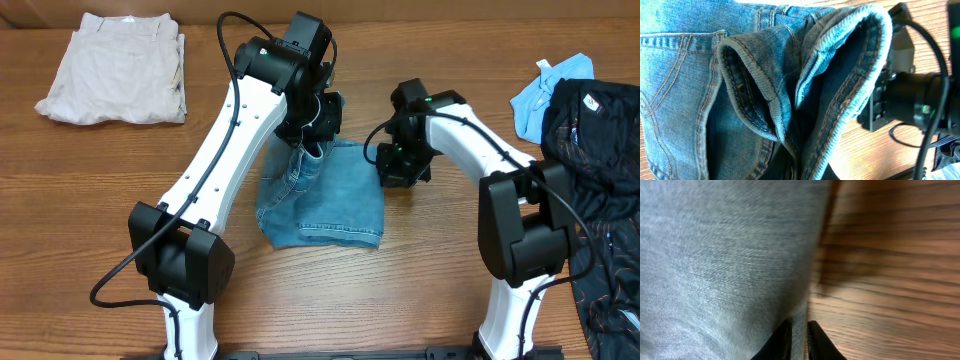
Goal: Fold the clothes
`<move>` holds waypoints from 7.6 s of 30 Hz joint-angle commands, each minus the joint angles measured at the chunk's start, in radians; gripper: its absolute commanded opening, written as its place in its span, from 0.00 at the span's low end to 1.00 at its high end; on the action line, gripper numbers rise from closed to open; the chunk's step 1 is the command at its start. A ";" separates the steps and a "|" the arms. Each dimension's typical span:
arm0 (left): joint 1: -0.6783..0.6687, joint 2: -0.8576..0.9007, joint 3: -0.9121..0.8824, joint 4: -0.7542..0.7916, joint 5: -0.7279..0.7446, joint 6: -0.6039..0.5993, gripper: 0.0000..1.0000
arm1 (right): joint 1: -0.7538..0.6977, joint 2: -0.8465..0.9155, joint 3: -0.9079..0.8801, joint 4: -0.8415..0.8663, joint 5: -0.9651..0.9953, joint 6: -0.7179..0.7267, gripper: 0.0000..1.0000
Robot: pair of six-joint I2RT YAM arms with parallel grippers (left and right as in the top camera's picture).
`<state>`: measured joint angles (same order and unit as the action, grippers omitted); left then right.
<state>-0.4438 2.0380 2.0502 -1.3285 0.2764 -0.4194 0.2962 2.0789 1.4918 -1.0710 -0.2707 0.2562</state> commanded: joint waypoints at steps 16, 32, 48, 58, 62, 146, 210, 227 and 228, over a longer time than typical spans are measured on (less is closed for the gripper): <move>-0.050 -0.004 0.032 0.000 0.027 -0.033 0.12 | 0.027 0.009 0.000 0.032 0.002 0.035 0.15; -0.076 0.002 0.000 0.024 0.033 -0.035 0.12 | -0.099 0.009 0.003 -0.016 0.007 0.027 0.15; -0.129 0.002 -0.021 0.069 0.028 -0.048 0.58 | -0.146 0.008 0.014 -0.053 0.000 -0.002 0.19; -0.056 0.001 -0.019 0.038 0.027 -0.023 0.65 | -0.222 0.007 0.303 -0.325 0.000 -0.031 0.19; 0.024 0.001 -0.019 -0.019 -0.013 -0.021 0.70 | -0.231 0.006 0.417 -0.440 -0.182 -0.180 0.19; 0.293 0.002 -0.019 -0.159 -0.210 0.050 1.00 | 0.139 -0.230 -0.110 0.264 -0.533 0.133 0.13; 0.295 0.002 -0.019 -0.166 -0.258 0.023 1.00 | 0.079 0.185 0.053 0.594 -0.529 0.132 0.04; 0.295 0.002 -0.019 -0.164 -0.258 0.023 1.00 | 0.064 -0.157 0.055 0.332 -0.539 0.104 0.04; 0.295 0.002 -0.019 -0.163 -0.258 0.023 1.00 | 0.075 -0.173 0.055 0.300 -0.539 0.093 0.04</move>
<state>-0.1528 2.0388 2.0285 -1.4937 0.0284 -0.3862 0.3424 2.0171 1.5372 -0.7181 -0.7971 0.3809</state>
